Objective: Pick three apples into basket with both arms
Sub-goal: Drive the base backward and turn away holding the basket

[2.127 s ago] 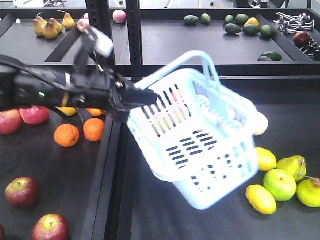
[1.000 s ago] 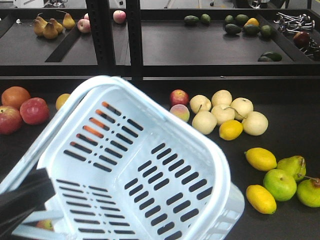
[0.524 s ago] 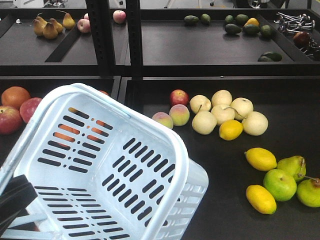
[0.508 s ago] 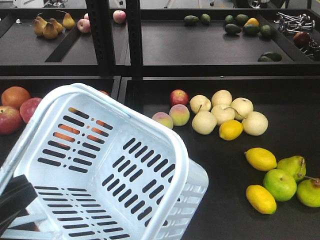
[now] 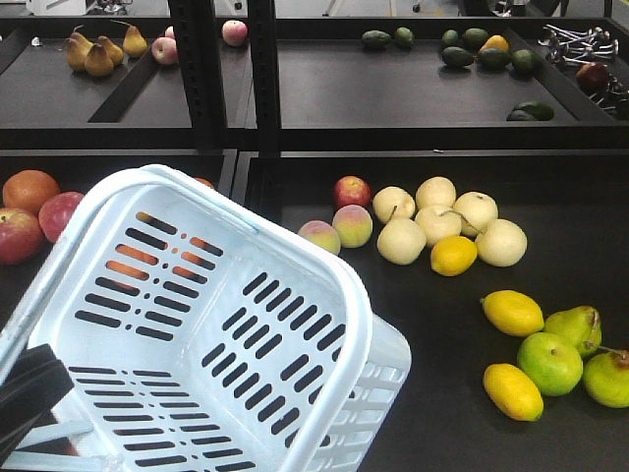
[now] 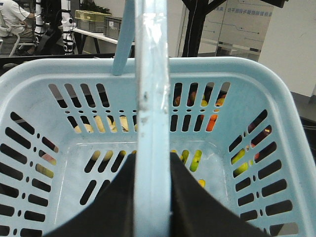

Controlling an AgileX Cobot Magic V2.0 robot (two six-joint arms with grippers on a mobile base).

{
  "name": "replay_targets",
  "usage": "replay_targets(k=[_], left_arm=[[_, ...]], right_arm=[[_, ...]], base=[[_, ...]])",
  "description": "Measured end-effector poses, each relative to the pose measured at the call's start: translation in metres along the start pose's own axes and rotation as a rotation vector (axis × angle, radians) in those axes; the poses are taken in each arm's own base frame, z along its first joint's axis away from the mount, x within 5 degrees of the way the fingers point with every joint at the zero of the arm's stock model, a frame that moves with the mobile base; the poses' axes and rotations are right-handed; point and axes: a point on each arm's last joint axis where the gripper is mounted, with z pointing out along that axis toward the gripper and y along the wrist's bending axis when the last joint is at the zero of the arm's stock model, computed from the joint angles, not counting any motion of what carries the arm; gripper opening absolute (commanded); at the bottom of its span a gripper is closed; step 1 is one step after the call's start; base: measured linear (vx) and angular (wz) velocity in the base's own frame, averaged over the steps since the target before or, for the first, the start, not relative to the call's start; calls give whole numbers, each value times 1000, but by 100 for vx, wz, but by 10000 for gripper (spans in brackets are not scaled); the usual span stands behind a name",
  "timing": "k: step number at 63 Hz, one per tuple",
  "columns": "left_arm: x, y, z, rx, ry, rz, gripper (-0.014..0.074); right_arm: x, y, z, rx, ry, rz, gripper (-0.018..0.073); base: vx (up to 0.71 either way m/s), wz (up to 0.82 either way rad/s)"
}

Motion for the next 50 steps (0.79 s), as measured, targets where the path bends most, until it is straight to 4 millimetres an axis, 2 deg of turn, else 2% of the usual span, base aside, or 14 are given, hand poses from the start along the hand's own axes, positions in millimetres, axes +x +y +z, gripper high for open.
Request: replay_targets(k=[50], left_arm=[[0,0,0,0,0,0,-8]], right_arm=[[0,0,0,0,0,0,-4]], base=[[-1,4]])
